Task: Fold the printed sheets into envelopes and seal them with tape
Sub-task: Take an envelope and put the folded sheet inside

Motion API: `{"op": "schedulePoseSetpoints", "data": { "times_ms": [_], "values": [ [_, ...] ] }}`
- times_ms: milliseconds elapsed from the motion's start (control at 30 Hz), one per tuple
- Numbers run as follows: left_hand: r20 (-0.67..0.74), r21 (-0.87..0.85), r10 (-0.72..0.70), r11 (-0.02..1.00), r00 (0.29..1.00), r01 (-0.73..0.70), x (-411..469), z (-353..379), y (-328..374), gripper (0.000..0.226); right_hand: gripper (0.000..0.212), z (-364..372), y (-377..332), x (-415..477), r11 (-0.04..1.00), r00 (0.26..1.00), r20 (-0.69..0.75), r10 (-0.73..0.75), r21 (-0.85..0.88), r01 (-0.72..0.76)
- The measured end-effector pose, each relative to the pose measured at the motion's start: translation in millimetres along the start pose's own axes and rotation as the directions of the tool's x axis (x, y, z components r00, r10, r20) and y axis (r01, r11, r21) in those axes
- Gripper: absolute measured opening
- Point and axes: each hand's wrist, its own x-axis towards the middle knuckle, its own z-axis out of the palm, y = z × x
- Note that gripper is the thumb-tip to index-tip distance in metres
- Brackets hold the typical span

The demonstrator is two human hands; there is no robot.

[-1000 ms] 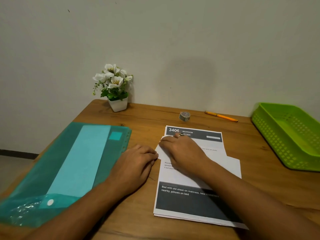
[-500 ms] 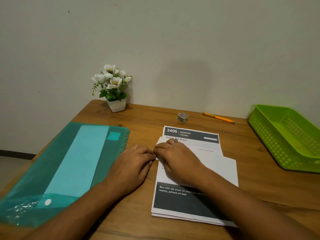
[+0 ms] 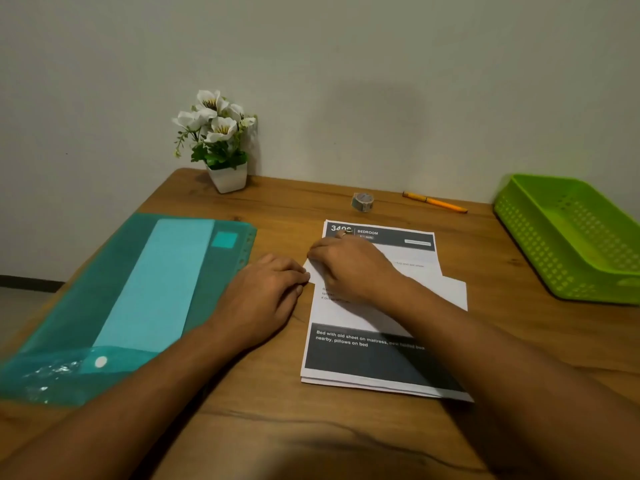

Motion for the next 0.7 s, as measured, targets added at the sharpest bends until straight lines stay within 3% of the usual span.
{"op": "schedulePoseSetpoints", "data": {
  "times_ms": [167,367,700],
  "values": [
    [0.001,0.001,0.005,1.000,1.000,-0.005,-0.3,1.5,-1.7,0.026,0.023,0.9,-12.7,-14.7,0.996,0.997,-0.039,-0.063,0.068,0.066],
    [0.006,0.002,-0.005,1.000,1.000,0.005,0.8,0.2,0.4,0.026,0.037,-3.5,2.7,-6.1,0.999,0.998,-0.048,0.031,0.007,-0.031],
    [0.003,0.021,-0.018,1.000,1.000,0.018,-0.2,-0.4,2.9,0.028,0.026,-4.2,4.3,0.0,0.993,0.995,-0.001,0.102,-0.055,-0.102]
  ]
}}
